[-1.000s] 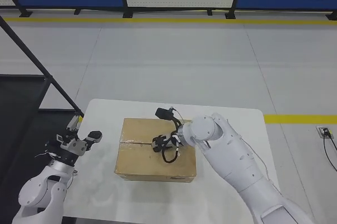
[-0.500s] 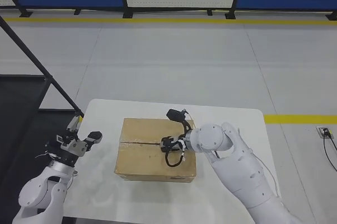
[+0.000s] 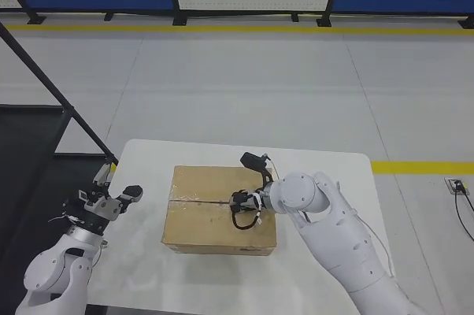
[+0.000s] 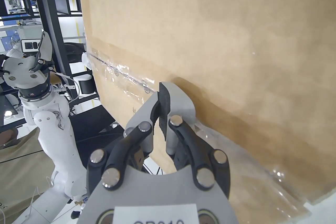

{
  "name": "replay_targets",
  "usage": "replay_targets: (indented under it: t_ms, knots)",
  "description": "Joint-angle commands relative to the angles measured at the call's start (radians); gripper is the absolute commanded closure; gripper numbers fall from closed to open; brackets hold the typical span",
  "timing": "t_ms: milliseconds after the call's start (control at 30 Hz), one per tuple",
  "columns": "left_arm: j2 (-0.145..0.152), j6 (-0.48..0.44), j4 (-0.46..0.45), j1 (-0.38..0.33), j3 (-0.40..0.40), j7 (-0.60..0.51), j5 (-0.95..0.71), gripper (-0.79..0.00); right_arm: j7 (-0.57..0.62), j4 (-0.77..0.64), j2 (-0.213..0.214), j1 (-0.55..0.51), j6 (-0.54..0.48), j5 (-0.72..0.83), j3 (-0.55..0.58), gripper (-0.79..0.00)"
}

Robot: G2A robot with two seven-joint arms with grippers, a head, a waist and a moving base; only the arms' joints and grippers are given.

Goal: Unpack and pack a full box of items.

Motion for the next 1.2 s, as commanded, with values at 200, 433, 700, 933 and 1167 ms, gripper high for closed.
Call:
replay_targets:
  t_ms: [200,433,700,933,1167]
  knots:
    - [0.002,0.005,0.002,-0.009,0.003,-0.012,0.004,-0.785,0.029,-0.080,0.022,-0.056,0.085,-0.049,0.032,0.000]
    - [0.005,0.009,0.002,-0.007,-0.004,-0.019,0.004,-0.785,0.004,-0.133,0.034,-0.086,0.155,-0.083,0.056,0.000]
    - [0.008,0.011,0.002,-0.011,-0.008,-0.030,0.004,-0.785,-0.005,-0.233,0.053,-0.154,0.222,-0.115,0.101,0.000]
    - [0.011,0.015,0.006,-0.016,-0.013,-0.040,-0.001,-0.785,-0.007,-0.316,0.071,-0.221,0.262,-0.121,0.155,0.000]
    - [0.014,0.018,0.015,-0.026,-0.020,-0.052,-0.005,-0.785,-0.039,-0.417,0.092,-0.311,0.218,-0.073,0.253,0.000]
